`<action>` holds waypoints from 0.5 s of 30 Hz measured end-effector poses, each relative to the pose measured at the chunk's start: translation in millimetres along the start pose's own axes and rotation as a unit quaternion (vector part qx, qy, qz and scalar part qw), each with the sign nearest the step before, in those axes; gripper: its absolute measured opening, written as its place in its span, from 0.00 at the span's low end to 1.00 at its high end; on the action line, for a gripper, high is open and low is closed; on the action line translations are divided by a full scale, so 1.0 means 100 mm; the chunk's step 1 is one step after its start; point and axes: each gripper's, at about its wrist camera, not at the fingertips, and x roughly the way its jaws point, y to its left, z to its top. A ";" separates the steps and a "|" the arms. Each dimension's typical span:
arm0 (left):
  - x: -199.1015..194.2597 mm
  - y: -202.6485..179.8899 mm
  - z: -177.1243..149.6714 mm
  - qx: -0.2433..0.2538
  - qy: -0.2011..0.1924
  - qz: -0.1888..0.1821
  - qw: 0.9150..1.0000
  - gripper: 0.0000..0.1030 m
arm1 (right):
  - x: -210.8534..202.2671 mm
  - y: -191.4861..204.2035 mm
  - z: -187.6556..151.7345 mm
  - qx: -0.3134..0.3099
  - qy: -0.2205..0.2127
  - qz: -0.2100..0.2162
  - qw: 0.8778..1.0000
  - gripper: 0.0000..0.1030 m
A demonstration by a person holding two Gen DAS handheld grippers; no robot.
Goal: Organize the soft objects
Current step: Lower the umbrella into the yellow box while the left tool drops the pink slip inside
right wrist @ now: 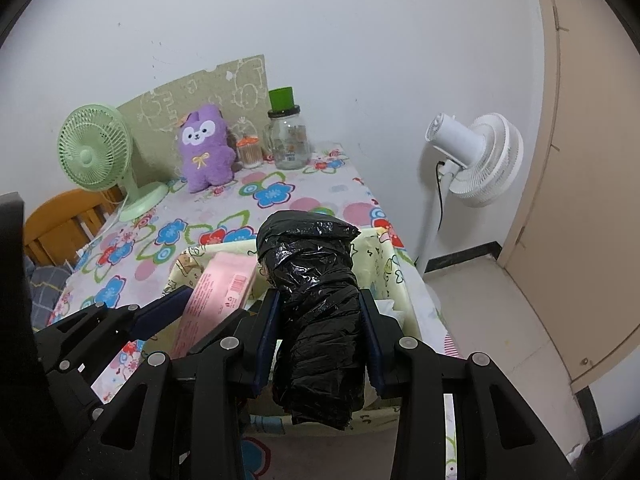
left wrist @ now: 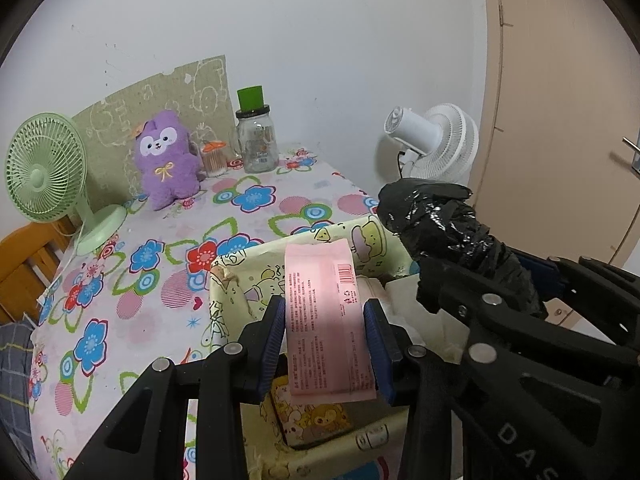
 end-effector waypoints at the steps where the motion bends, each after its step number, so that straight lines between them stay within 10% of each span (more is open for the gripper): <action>1: 0.03 0.00 0.00 0.000 0.002 0.002 1.000 0.42 | 0.03 0.00 0.00 -0.001 0.002 0.001 1.000 0.40; 5: 0.09 0.04 -0.01 -0.001 0.010 0.008 1.000 0.69 | 0.13 0.05 -0.01 -0.006 0.014 0.006 1.000 0.40; 15: 0.14 0.16 -0.07 0.001 0.017 0.014 1.000 0.77 | 0.33 0.12 -0.02 0.010 0.032 0.022 0.999 0.40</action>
